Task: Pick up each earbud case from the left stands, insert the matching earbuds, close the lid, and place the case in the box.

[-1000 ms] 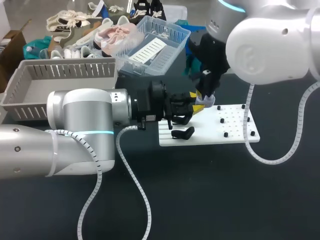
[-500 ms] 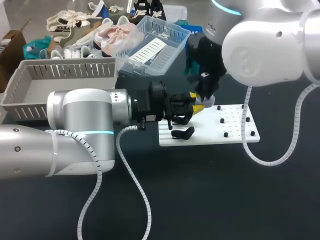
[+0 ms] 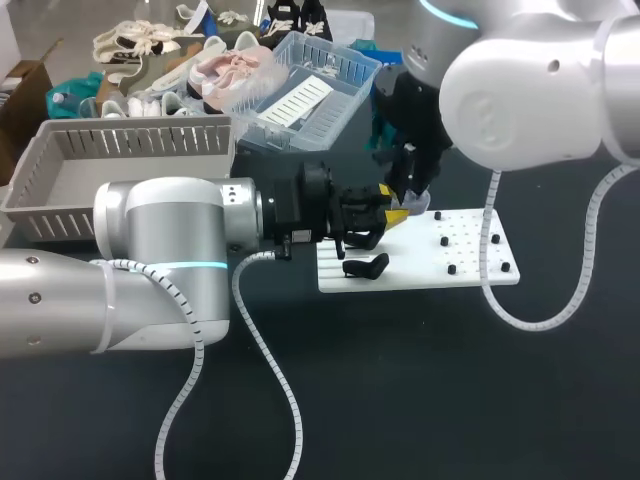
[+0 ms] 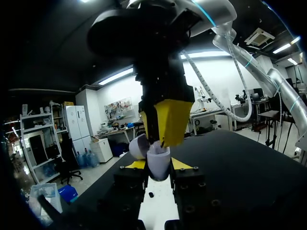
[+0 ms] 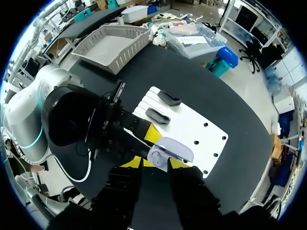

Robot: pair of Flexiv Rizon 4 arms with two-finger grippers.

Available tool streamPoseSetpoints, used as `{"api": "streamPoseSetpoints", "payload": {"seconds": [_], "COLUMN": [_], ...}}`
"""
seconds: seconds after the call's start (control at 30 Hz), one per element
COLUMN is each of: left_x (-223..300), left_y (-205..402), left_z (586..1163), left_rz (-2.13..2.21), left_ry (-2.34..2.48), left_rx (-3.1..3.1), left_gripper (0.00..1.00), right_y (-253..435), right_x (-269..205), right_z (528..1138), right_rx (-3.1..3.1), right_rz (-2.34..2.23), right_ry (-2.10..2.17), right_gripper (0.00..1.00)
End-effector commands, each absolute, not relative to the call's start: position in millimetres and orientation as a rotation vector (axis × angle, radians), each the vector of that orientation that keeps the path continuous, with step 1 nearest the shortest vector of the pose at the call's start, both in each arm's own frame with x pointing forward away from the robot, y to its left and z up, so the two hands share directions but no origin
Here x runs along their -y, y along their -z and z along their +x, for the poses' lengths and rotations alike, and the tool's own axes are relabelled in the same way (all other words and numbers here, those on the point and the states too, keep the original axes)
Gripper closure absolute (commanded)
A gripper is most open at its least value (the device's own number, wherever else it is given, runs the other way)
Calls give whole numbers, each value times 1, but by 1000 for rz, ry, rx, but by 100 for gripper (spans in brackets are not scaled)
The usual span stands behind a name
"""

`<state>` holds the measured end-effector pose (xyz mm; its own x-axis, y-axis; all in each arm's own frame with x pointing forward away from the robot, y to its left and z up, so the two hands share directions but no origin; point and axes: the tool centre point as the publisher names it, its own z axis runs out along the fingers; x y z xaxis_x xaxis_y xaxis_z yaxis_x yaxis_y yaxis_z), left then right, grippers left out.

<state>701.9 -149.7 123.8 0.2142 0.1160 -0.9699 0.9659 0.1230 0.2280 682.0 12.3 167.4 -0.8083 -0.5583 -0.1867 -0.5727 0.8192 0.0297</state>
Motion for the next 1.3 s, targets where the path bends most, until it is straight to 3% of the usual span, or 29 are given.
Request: {"api": "streamPoseSetpoints", "payload": {"seconds": [0.03,0.47,1.3], "left_x": [150,150,150], "left_y": [-123,-123,-123], "left_z": [701,701,701], "left_rz": [1274,1274,1274], "left_ry": [892,892,892], "left_rx": [-1175,-1175,-1175], "left_gripper": [100,100,100], "right_y": [-169,-191,-186], "right_x": [-12,0,22], "right_z": [680,679,739], "right_rx": [-2828,-2789,-2765], "right_rz": [-887,-812,-628], "right_ry": [-117,-98,-156], "right_gripper": [69,69,69]}}
